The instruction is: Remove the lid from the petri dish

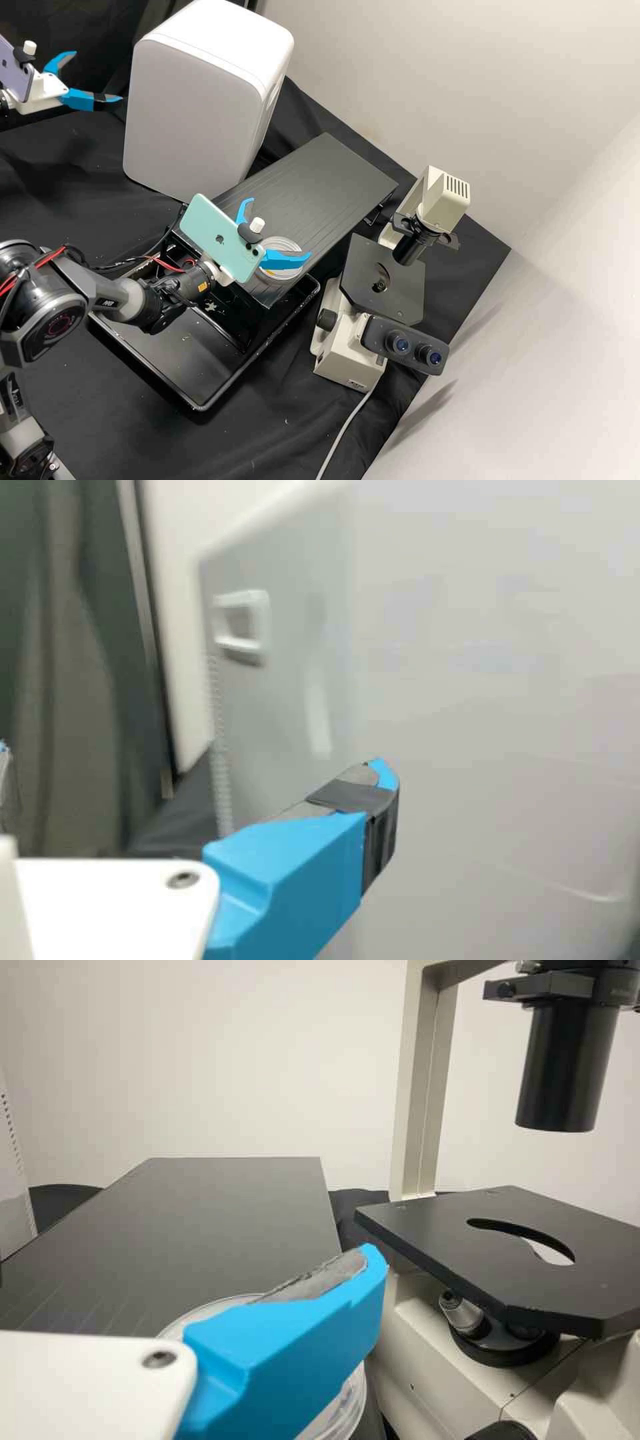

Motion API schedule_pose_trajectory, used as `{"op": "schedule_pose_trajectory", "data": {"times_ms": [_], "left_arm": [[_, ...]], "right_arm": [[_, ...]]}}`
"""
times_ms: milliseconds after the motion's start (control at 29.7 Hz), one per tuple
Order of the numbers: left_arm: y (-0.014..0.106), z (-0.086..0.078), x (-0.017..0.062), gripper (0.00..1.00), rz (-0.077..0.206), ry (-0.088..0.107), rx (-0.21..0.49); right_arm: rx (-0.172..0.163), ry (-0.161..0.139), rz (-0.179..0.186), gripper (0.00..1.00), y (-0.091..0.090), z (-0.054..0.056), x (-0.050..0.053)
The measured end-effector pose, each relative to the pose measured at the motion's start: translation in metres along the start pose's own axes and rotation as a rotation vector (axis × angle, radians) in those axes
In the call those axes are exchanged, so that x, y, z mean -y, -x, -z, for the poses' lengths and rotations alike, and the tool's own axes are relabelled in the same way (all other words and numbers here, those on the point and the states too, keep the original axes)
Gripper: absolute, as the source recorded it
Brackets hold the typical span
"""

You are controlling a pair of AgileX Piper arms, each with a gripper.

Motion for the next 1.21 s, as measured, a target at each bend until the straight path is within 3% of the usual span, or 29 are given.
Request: {"op": "schedule_pose_trajectory", "data": {"times_ms": [202,437,504,740,1210], "left_arm": [[0.002,-0.036,0.0131,1.0,0.043,0.004,0.12],[0.016,-0.044,0.033,1.0,0.097,0.05,0.173],[0.019,-0.046,0.0386,1.0,0.105,0.042,0.204],[0.029,-0.052,0.0483,1.0,0.092,0.016,0.309],[0.038,-0.067,0.0643,1.0,0.169,-0.025,0.434]], "right_arm": [[0.0,0.0,0.0,1.0,0.0,0.0,0.0],[0.0,0.0,0.0,1.0,0.0,0.0,0.0],[0.0,0.0,0.0,1.0,0.0,0.0,0.0],[0.0,0.0,0.0,1.0,0.0,0.0,0.0],[0.0,0.0,0.0,1.0,0.0,0.0,0.0]]}}
